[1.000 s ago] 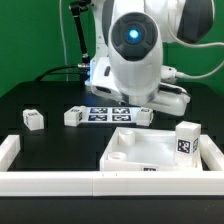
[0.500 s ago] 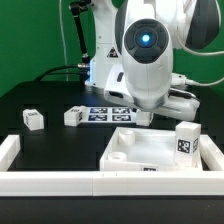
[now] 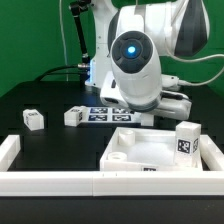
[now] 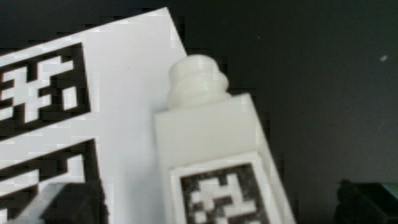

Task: Assemble square table

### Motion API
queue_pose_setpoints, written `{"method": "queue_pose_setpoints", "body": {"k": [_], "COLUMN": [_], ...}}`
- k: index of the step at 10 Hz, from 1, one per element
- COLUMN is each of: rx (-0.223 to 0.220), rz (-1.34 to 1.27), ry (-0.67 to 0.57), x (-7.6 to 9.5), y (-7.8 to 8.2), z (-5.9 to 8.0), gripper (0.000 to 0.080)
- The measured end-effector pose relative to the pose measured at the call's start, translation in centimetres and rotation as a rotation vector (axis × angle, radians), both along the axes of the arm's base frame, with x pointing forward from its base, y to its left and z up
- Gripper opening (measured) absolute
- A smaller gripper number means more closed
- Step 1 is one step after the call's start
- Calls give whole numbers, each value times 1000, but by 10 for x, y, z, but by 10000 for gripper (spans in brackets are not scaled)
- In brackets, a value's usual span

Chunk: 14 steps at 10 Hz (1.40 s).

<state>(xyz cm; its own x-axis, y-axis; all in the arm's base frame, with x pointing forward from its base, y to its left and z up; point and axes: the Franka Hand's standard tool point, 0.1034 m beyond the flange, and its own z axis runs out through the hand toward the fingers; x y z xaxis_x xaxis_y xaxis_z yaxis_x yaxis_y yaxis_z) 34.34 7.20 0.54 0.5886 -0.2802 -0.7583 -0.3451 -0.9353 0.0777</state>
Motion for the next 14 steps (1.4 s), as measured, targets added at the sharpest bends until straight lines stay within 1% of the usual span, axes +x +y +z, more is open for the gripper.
{"method": "queue_pose_setpoints", "body": {"k": [1,2,3,4,5,9,10,11,12,14], "rx": [0,0,0,0,0,0,-2,-15,-22,-35], "rz": [0,0,-1,-1,-1,-1,11,67,72,48], "ry": [1,1,1,2,2,2,5,-13,-77,-169], "x": [0,0,0,0,-1,-1,1,22,47,76], "y": [0,0,0,0,0,0,-2,-9,-14,-28], "z": [0,0,0,0,0,0,2,19,38,67], "gripper": [630,485,485,313,285,285,285,285,287,287]}}
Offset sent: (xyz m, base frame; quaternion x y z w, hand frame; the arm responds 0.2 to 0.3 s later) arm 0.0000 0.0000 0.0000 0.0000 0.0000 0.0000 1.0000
